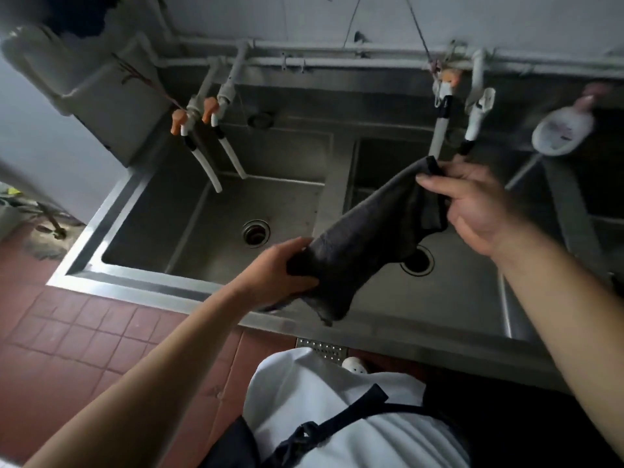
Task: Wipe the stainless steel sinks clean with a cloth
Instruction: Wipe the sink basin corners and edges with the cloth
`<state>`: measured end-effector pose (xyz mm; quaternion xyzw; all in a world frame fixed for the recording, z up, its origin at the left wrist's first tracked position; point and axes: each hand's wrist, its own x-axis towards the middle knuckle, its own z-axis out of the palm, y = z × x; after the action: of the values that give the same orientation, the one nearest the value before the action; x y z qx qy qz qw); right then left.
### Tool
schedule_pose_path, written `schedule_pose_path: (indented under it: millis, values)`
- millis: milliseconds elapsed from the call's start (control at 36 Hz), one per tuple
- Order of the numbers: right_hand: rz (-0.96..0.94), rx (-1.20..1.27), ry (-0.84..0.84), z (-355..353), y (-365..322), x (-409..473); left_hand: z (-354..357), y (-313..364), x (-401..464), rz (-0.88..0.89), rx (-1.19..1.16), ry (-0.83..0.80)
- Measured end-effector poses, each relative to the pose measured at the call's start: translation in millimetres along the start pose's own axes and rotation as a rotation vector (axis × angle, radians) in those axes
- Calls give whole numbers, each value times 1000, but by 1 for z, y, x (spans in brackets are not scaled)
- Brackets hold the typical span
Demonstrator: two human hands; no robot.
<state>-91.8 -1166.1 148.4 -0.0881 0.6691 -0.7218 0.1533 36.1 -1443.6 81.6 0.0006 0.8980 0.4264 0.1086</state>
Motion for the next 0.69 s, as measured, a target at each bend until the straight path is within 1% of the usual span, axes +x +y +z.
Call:
schedule_pose_path:
  millis: [56,111,194,278,361,417,500,639,694]
  values:
    - [42,-43,70,-6,9,-13,-1,-9,2,2,121,-112]
    - [76,-113,139,-12,16,-27,-7,-20,4,14,199,-116]
    - [63,-259,210,-18,23,-52,-19,-29,7,68,259,48]
    - [0,-287,360,-21,27,-79,-30,-24,7,275,284,204]
    - [-9,-307,472,-15,36,-110,-32,-24,-1,435,335,286]
    - [33,-274,512,-8,54,-130,-24,-35,-11,459,353,297]
    - [166,-329,612,12,104,-160,0,-65,-33,420,381,238]
    - [401,-448,701,53,197,-215,44,-119,-80,356,388,-11]
    - [449,-447,725,64,220,-227,54,-130,-94,346,398,-22]
